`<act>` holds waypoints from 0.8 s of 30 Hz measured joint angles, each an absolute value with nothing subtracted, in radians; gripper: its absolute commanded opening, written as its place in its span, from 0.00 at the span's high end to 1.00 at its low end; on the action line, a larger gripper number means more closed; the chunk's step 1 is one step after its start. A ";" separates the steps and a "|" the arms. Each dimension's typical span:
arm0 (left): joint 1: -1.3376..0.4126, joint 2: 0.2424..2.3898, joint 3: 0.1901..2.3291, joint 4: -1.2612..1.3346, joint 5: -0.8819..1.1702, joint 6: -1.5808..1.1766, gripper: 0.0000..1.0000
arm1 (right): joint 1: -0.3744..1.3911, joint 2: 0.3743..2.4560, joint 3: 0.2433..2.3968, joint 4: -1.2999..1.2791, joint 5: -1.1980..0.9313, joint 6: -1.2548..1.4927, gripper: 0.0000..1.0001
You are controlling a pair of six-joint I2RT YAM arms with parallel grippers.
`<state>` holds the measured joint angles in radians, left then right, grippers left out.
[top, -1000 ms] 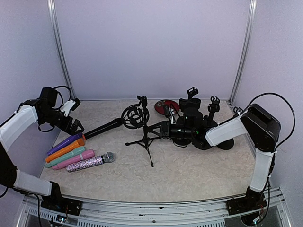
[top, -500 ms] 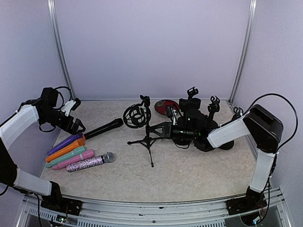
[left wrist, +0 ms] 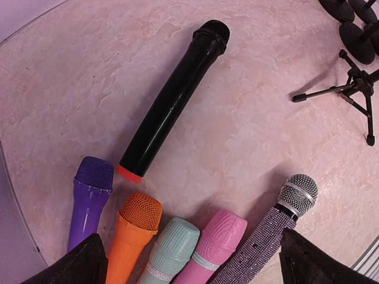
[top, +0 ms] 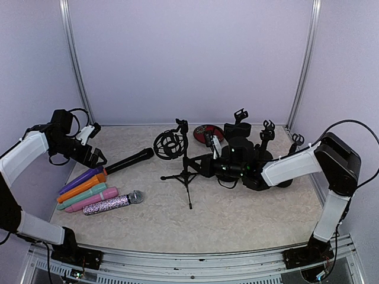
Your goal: Remove the microphone from the stand
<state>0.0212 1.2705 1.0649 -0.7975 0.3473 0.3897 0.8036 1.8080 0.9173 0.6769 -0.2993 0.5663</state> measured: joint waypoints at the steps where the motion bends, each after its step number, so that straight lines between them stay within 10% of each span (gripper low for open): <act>1: 0.021 1.271 1.065 -0.798 0.347 0.390 0.01 | 0.809 1.805 0.917 0.670 -0.282 0.545 1.00; 17: 0.021 1.260 1.065 -0.802 0.335 0.400 0.01 | 0.922 1.760 0.919 0.582 0.064 0.183 1.00; 24: 0.021 1.257 1.065 -0.802 0.333 0.411 0.01 | 0.949 1.745 0.919 0.556 0.163 0.116 0.52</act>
